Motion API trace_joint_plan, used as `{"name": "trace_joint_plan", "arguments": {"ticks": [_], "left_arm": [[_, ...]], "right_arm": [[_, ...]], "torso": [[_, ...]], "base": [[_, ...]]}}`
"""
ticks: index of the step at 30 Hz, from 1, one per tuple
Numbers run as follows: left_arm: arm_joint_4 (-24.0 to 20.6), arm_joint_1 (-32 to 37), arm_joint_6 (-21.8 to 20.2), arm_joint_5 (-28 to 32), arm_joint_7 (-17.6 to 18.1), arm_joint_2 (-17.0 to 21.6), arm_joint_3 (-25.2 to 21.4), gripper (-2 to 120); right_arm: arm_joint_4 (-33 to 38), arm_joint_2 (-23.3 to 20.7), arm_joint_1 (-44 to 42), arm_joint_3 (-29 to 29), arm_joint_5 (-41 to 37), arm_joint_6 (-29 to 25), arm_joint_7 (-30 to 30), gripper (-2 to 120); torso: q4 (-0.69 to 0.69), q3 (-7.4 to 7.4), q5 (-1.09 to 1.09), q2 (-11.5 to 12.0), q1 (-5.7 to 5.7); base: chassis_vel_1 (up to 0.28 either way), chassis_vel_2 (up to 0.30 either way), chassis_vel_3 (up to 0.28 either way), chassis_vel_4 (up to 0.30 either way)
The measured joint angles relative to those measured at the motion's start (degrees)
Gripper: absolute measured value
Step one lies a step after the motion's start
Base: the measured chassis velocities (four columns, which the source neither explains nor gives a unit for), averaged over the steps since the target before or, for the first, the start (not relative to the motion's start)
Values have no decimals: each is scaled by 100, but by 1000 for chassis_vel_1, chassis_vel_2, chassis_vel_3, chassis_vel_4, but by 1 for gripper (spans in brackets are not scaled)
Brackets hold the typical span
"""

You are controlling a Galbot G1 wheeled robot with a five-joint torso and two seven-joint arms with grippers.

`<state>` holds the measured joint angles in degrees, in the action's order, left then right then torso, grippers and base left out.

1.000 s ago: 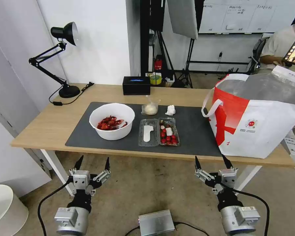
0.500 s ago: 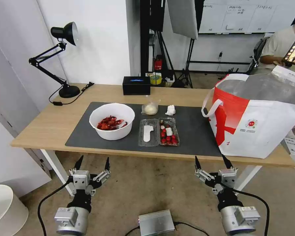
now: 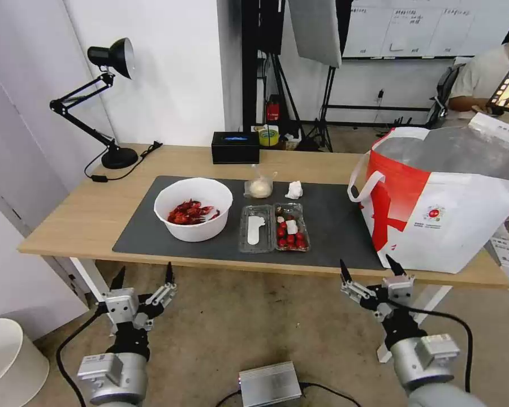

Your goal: Pick up the trash from the table and place it into the takeout bag.

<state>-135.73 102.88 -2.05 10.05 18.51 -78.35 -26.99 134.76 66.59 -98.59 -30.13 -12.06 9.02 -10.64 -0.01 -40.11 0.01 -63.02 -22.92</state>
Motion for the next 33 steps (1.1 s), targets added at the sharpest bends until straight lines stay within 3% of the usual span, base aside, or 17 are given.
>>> {"name": "trace_joint_plan", "arguments": {"ticks": [1, 2, 5, 8, 17, 33], "left_arm": [[-35, 7, -14, 179, 243, 111, 69, 100], [-96, 12, -35, 414, 563, 259, 160, 100], [-141, 29, -82, 745, 696, 361, 235, 100], [-194, 46, -156, 1057, 739, 410, 272, 100], [-246, 77, -195, 1234, 727, 409, 257, 100], [-391, 7, -364, 2048, 821, 435, 374, 100]], "right_arm": [[23, -242, 43, 6, -73, 56, -71, 100], [17, -327, 45, 23, -92, 63, -74, 100], [26, -558, 125, 59, -237, 160, -204, 100], [61, -999, 270, 120, -524, 357, -456, 100], [43, -2182, 792, 500, -1280, 877, -1133, 100], [-145, -2093, 1013, 811, -1305, 893, -1169, 100]], "torso": [[4, 0, -4, 0, 0], [-2, 0, 3, 0, 0], [-1, 0, -2, 0, 0], [1, 0, 0, 0, 0], [3, -1, -2, 0, 0], [0, 0, -1, 0, 0]], "base": [[0, 0, 0, 0], [0, 0, 0, 0], [0, 0, 0, 0], [0, 0, 0, 0], [0, 0, 0, 0], [0, 0, 0, 0]]}}
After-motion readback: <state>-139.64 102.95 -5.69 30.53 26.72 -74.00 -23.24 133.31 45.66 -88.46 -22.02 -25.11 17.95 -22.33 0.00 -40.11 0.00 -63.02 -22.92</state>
